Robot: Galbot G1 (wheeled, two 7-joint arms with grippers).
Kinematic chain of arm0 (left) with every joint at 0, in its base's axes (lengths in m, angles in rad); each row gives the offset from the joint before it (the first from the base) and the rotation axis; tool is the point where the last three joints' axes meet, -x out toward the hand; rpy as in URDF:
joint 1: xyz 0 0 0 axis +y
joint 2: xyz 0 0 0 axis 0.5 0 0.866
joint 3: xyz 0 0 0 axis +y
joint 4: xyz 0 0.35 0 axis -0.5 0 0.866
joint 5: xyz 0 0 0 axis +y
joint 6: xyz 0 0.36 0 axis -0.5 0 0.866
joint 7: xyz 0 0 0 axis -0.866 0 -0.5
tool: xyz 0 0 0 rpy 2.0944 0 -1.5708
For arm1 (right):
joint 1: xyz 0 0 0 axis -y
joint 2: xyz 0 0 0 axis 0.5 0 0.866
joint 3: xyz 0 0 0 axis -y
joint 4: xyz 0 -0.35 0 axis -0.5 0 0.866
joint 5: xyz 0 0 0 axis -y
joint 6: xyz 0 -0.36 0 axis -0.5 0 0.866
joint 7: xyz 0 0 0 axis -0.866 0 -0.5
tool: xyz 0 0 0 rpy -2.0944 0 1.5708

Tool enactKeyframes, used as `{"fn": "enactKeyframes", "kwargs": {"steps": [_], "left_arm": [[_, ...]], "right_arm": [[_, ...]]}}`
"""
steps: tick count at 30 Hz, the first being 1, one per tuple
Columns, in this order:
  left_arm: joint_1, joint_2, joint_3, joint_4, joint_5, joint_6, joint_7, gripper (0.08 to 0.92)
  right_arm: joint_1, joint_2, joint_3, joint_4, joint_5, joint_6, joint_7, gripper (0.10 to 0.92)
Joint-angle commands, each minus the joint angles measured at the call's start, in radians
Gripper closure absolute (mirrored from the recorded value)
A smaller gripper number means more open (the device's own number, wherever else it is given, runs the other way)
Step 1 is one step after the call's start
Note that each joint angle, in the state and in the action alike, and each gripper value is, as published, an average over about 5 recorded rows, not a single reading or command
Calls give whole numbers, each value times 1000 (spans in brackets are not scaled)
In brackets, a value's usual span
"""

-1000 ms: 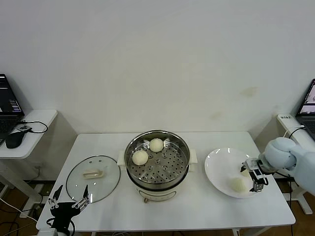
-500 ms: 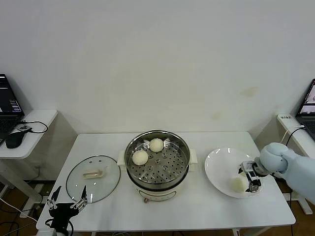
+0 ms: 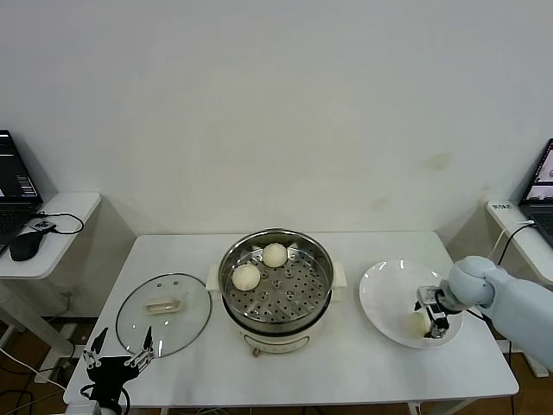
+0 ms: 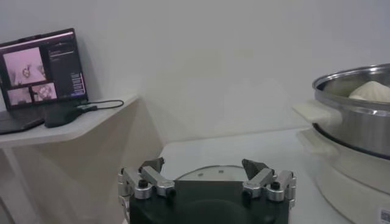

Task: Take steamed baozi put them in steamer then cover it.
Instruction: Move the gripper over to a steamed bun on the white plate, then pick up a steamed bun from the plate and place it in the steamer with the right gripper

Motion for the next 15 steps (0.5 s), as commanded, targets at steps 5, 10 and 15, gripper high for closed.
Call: {"fn": "enactKeyframes", "kwargs": {"steps": [5,10,15], "left_arm": [[4,1,-1,-8,0,0,0,177],[5,1,0,-14,0,0,-1,177],[4,2,2,-21,0,0,-1,177]], "right_arm": [[16,2,13,0,11,-2,-16,425],[83,-21,-2,30,55,-9,-39,454],[239,-44,-65,72,123,-20,-71,459]]}}
